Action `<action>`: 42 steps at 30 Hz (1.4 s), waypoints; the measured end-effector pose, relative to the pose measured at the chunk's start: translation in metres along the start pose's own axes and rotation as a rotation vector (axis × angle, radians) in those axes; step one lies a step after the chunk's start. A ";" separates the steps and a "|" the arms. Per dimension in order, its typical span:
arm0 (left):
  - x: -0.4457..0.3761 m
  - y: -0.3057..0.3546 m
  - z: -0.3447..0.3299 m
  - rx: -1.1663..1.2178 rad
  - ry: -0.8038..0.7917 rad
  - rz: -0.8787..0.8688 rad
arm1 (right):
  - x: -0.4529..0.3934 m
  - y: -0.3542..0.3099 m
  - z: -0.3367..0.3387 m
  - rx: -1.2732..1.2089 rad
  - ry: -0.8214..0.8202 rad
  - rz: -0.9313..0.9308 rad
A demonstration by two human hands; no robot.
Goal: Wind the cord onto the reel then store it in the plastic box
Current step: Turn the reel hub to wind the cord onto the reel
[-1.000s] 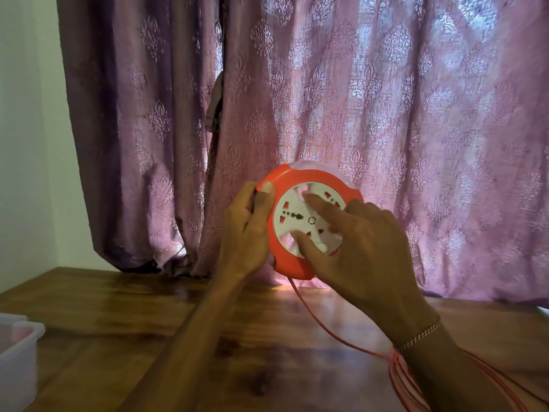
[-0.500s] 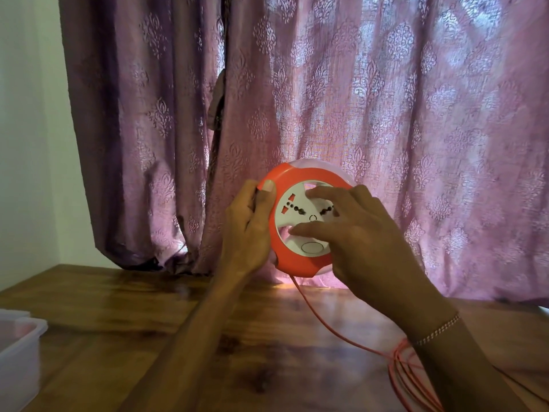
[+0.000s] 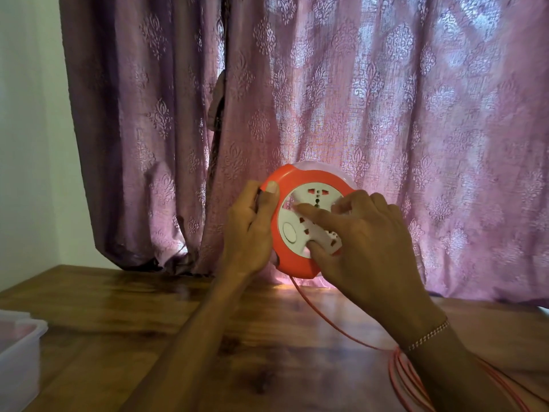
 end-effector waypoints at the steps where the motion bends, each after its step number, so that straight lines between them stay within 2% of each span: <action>1: 0.000 0.000 0.000 -0.005 0.002 -0.003 | 0.000 0.000 0.000 -0.031 0.008 -0.037; 4: 0.000 0.001 0.000 -0.005 0.014 -0.005 | -0.003 -0.001 0.000 -0.127 0.056 -0.102; 9: 0.000 -0.001 0.000 0.022 0.013 0.007 | -0.002 -0.002 -0.001 -0.123 0.089 -0.045; 12: 0.000 0.000 0.000 0.034 0.000 0.002 | -0.002 -0.002 0.002 -0.170 0.111 0.107; 15: -0.002 0.000 0.002 0.047 -0.021 0.002 | -0.002 -0.002 0.004 -0.202 0.007 0.246; 17: -0.003 -0.001 0.002 0.057 -0.026 0.001 | -0.003 -0.001 0.003 -0.170 -0.040 0.274; 30: 0.000 0.002 0.002 0.008 -0.019 0.005 | -0.001 -0.006 0.006 -0.009 -0.056 0.123; 39: 0.001 0.006 -0.001 0.033 -0.003 0.007 | 0.001 -0.007 0.001 -0.124 0.094 -0.134; 42: 0.002 0.005 -0.001 0.028 -0.006 0.015 | 0.001 -0.007 0.001 -0.194 0.126 -0.159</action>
Point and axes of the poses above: each hand's wrist, its own x-axis away from the middle knuckle, its own z-axis out of the back of the hand, y = z × x, the point moved 2 cm from there along -x, towards the middle knuckle, and after that the axes turned 7 degrees about -x, right-handed, at the moved point
